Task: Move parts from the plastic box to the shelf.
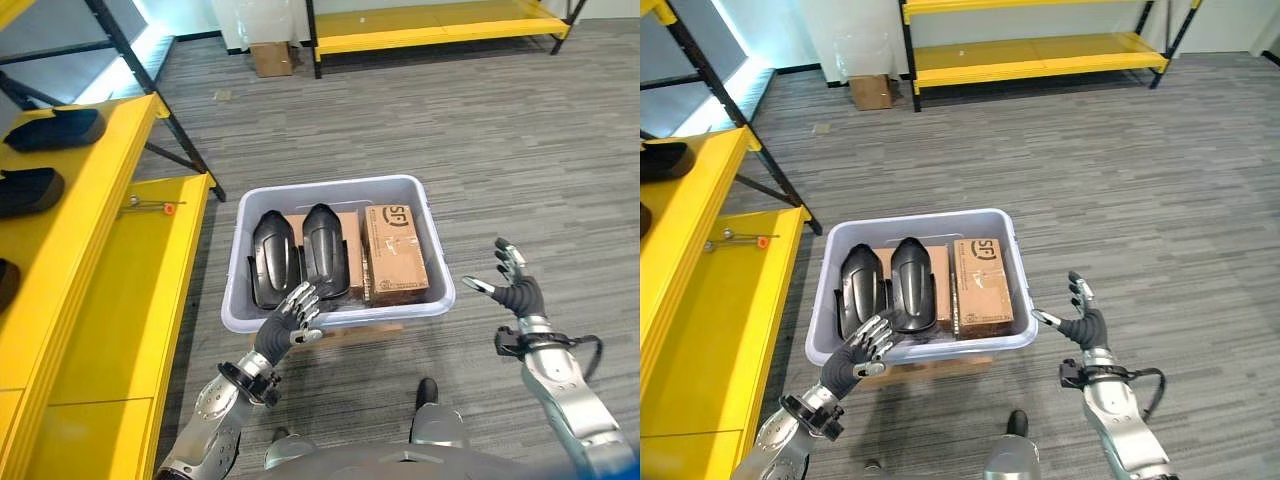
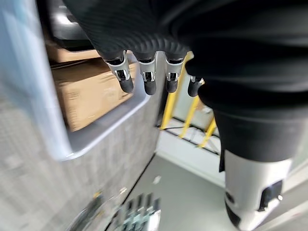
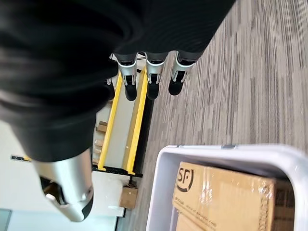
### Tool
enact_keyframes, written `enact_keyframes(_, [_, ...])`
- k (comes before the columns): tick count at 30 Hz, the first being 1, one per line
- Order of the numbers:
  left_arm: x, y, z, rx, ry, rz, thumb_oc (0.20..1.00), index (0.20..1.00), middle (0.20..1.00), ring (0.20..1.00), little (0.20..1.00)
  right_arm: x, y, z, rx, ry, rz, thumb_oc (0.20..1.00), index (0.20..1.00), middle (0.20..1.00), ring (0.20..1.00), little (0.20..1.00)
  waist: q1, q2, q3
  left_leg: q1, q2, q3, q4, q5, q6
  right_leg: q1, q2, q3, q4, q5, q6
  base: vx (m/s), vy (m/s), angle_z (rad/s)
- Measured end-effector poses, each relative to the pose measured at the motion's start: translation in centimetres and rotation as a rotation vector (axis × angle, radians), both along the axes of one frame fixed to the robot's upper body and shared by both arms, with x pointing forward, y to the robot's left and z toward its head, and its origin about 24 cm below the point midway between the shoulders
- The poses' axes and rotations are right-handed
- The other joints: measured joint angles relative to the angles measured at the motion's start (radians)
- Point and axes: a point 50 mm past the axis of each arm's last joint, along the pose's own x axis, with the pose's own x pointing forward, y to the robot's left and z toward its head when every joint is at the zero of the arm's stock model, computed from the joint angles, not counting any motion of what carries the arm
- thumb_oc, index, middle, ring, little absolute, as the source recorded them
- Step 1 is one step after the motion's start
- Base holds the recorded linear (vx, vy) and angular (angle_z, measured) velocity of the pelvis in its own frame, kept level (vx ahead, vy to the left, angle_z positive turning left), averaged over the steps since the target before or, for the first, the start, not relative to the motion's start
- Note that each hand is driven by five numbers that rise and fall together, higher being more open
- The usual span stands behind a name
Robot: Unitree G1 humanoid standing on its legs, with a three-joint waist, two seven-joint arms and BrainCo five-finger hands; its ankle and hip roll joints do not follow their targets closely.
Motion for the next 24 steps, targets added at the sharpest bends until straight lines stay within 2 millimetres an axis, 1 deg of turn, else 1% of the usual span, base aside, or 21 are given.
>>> enact_keyframes(2, [-0.1,0.7,0.2,0.001,-0.003,0.03,1.0,1.0,1.0,1.0,1.0,-0.1,-0.1,0.0,-0.003,0.002,0.001,1.0,1.0,1.0,1.0,1.0,0.003,0.004,-0.002,-0.016,-0.001,-0.016,-0.001,0.0,0.0,0.0,-0.002,-0.01,-0.002,-0.001,0.001,0.15,-0.345,0.25])
enact_keyframes(4, [-0.2,1.1,0.4,-0.022,-0.003,0.05,1.0,1.0,1.0,1.0,1.0,0.0,-0.1,0.1,-0.007,0.002,0.007,1.0,1.0,1.0,1.0,1.0,0.006,0.005,-0.003,-0.027,0.001,-0.042,0.009,-0.016,0.026,-0.005,-0.001,-0.016,0.004,-0.005,-0.001,0.13,-0.314,0.12])
enact_keyframes(5, [-0.3,1.4,0.6,-0.041,-0.005,0.068,1.0,1.0,1.0,1.0,1.0,0.2,-0.1,0.3,-0.009,-0.007,0.016,1.0,1.0,1.0,1.0,1.0,0.019,0.006,-0.003,-0.031,0.006,-0.059,0.022,-0.03,0.055,-0.024,0.0,-0.011,0.037,-0.023,-0.007,0.1,-0.302,-0.03])
enact_keyframes(7, [-0.4,1.4,0.5,-0.054,0.004,0.076,1.0,1.0,1.0,1.0,1.0,0.3,-0.1,0.4,-0.009,-0.012,0.019,1.0,1.0,1.0,1.0,1.0,0.032,0.006,-0.006,-0.035,0.013,-0.061,0.036,-0.034,0.088,-0.047,0.0,-0.005,0.089,-0.052,-0.016,0.06,-0.288,-0.06])
enact_keyframes(8, [-0.3,1.4,0.5,-0.054,0.002,0.08,1.0,1.0,1.0,1.0,1.0,0.6,0.0,0.4,-0.011,-0.018,0.025,1.0,1.0,1.0,1.0,1.0,0.032,0.005,-0.007,-0.048,0.016,-0.062,0.05,-0.035,0.1,-0.066,-0.003,-0.006,0.123,-0.068,-0.022,0.04,-0.236,0.03])
enact_keyframes(9, [0.5,1.4,0.7,-0.058,-0.009,0.096,1.0,1.0,1.0,1.0,1.0,1.6,0.2,0.9,-0.016,-0.043,0.034,1.0,1.0,1.0,1.0,1.0,0.031,0.002,-0.009,-0.089,0.024,-0.06,0.077,-0.036,0.112,-0.137,-0.012,0.011,0.235,-0.128,-0.039,0.02,-0.189,0.11])
enact_keyframes(10, [1.1,1.2,0.9,-0.071,-0.017,0.099,1.0,1.0,1.0,1.0,1.0,1.9,0.3,1.2,-0.015,-0.061,0.037,1.0,1.0,1.0,1.0,1.0,0.032,0.002,-0.009,-0.1,0.025,-0.059,0.079,-0.02,0.132,-0.16,-0.016,0.012,0.267,-0.146,-0.047,0.03,-0.187,0.14])
enact_keyframes(11, [1.5,1.1,1.0,-0.082,-0.021,0.099,1.0,1.0,1.0,1.0,1.0,2.1,0.4,1.3,-0.014,-0.07,0.039,1.0,1.0,1.0,1.0,1.0,0.033,0.001,-0.008,-0.107,0.024,-0.057,0.086,0.009,0.143,-0.171,-0.016,0.01,0.286,-0.16,-0.052,0.02,-0.116,0.29])
enact_keyframes(13, [2.6,0.8,1.4,-0.084,-0.037,0.094,1.0,1.0,1.0,1.0,1.0,2.2,0.7,1.4,-0.004,-0.084,0.037,1.0,1.0,1.0,1.0,1.0,0.027,-0.027,0.0,-0.192,0.021,-0.056,0.18,0.128,0.11,-0.177,-0.029,0.021,0.298,-0.187,-0.079,0.05,0.034,0.46])
enact_keyframes(14, [3.0,0.4,1.7,-0.094,-0.052,0.081,1.0,1.0,1.0,1.0,1.0,2.2,0.7,1.5,-0.011,-0.093,0.037,1.0,1.0,1.0,1.0,1.0,0.034,-0.026,0.001,-0.212,0.028,-0.064,0.204,0.221,0.067,-0.159,-0.021,0.026,0.271,-0.185,-0.085,0.06,0.165,0.34])
enact_keyframes(15, [3.0,0.2,1.6,-0.1,-0.048,0.079,1.0,1.0,1.0,1.0,1.0,2.2,0.7,1.6,-0.018,-0.106,0.036,1.0,1.0,1.0,1.0,1.0,0.026,-0.034,0.007,-0.25,0.045,-0.077,0.232,0.217,0.031,-0.146,-0.022,0.033,0.25,-0.183,-0.088,0.09,0.289,0.1])
enact_keyframes(16, [2.9,0.0,1.4,-0.109,-0.041,0.081,1.0,1.0,1.0,1.0,1.0,2.2,0.7,1.6,-0.02,-0.109,0.034,1.0,1.0,1.0,1.0,1.0,0.026,-0.025,0.002,-0.243,0.047,-0.057,0.191,0.188,0.004,-0.138,-0.018,0.028,0.238,-0.183,-0.087,0.12,0.275,-0.01])
enact_keyframes(17, [2.9,-0.1,1.4,-0.112,-0.04,0.081,1.0,1.0,1.0,1.0,1.0,2.2,0.6,1.6,-0.025,-0.11,0.031,1.0,1.0,1.0,1.0,1.0,0.024,-0.015,0.001,-0.236,0.046,-0.045,0.158,0.185,0.0,-0.135,-0.009,0.026,0.232,-0.182,-0.088,0.15,0.331,-0.17])
enact_keyframes(19, [2.9,-0.2,1.4,-0.11,-0.04,0.077,1.0,1.0,1.0,1.0,1.0,2.1,0.6,1.5,-0.019,-0.109,0.015,1.0,1.0,1.0,1.0,1.0,0.015,-0.009,0.001,-0.234,0.051,-0.031,0.111,0.178,0.0,-0.131,-0.001,0.026,0.229,-0.182,-0.088,0.14,0.259,-0.13])
enact_keyframes(20, [3.0,-0.4,1.4,-0.102,-0.042,0.065,1.0,1.0,1.0,1.0,1.0,2.0,0.6,1.4,-0.017,-0.107,0.011,1.0,1.0,1.0,1.0,1.0,-0.001,-0.01,0.002,-0.226,0.036,-0.032,0.093,0.163,0.018,-0.129,0.001,0.026,0.23,-0.182,-0.088,0.14,0.284,-0.15])
enact_keyframes(21, [3.1,-0.7,1.3,-0.095,-0.037,0.049,1.0,1.0,1.0,1.0,1.0,1.9,0.5,1.3,-0.018,-0.101,0.009,1.0,1.0,1.0,1.0,1.0,-0.01,-0.011,0.002,-0.215,0.014,-0.03,0.095,0.139,0.043,-0.126,0.0,0.039,0.23,-0.182,-0.088,0.15,0.295,-0.26])
enact_keyframes(22, [3.0,-1.0,1.2,-0.094,-0.027,0.034,1.0,1.0,1.0,1.0,1.0,1.7,0.4,1.1,-0.016,-0.094,0.003,1.0,1.0,1.0,1.0,1.0,-0.022,-0.009,0.001,-0.186,-0.008,-0.018,0.098,0.125,0.056,-0.113,-0.001,0.041,0.226,-0.174,-0.089,0.16,0.251,-0.34])
enact_keyframes(23, [2.9,-1.5,0.9,-0.095,-0.006,0.014,1.0,1.0,1.0,1.0,1.0,0.9,0.0,0.8,-0.008,-0.072,-0.005,1.0,1.0,1.0,1.0,1.0,-0.045,0.017,-0.016,-0.139,-0.036,0.038,0.068,0.065,0.083,-0.085,0.005,0.039,0.216,-0.164,-0.081,0.19,0.236,-0.14])
enact_keyframes(24, [3.0,-1.5,0.9,-0.094,-0.003,0.012,1.0,1.0,1.0,1.0,1.0,0.3,0.1,0.4,0.005,-0.053,-0.011,1.0,1.0,1.0,1.0,1.0,-0.059,0.02,-0.025,-0.105,-0.052,0.051,0.022,0.036,0.047,-0.075,-0.002,0.043,0.218,-0.166,-0.065,0.16,0.187,-0.05])
